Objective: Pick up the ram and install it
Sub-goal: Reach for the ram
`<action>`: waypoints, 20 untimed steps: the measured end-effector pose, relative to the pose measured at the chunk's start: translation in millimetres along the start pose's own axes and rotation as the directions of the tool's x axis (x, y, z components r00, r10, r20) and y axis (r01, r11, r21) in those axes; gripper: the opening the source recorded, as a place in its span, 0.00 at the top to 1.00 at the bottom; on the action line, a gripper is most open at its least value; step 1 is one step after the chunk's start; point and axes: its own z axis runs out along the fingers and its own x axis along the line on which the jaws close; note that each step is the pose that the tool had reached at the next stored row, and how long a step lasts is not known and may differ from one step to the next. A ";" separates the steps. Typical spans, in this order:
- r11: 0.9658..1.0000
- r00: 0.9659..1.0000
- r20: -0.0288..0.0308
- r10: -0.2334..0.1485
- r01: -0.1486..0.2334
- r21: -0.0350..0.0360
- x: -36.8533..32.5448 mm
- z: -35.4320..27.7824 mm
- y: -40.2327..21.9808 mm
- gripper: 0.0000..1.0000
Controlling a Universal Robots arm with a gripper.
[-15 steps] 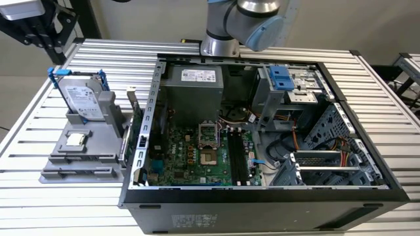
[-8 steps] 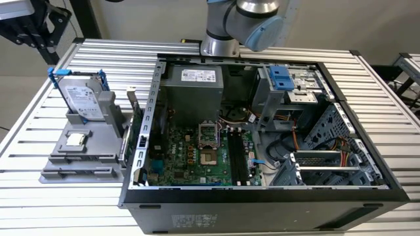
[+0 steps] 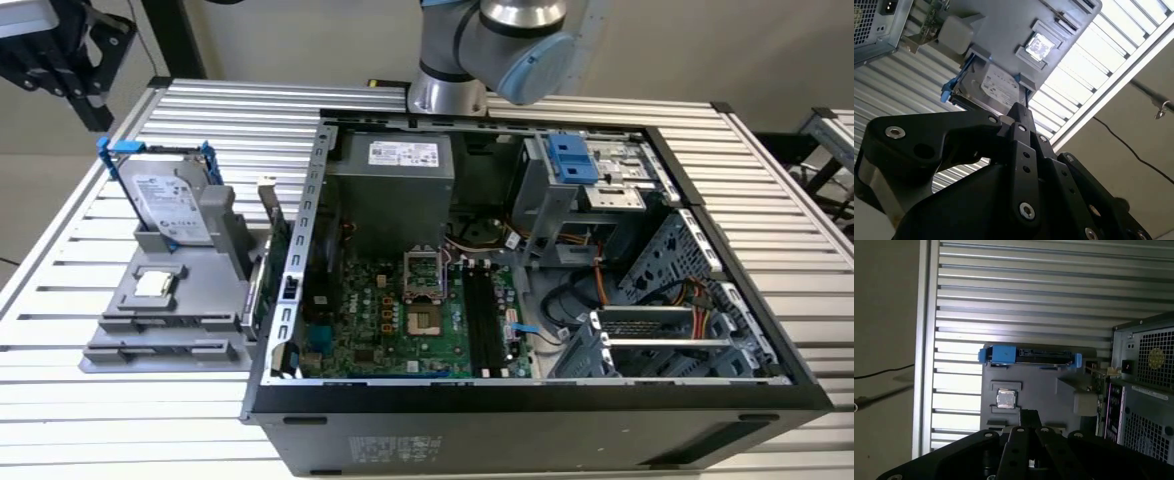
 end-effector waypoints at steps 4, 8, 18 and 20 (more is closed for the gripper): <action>1.000 1.000 0.000 0.000 0.000 0.000 0.1 0.0 0.0 1.00; 1.000 1.000 0.000 0.000 0.000 0.000 0.2 0.0 -1.4 1.00; 1.000 1.000 0.000 0.000 0.000 0.000 0.6 -0.6 -11.5 1.00; 1.000 1.000 0.000 0.000 0.000 0.000 0.7 -0.7 -13.2 1.00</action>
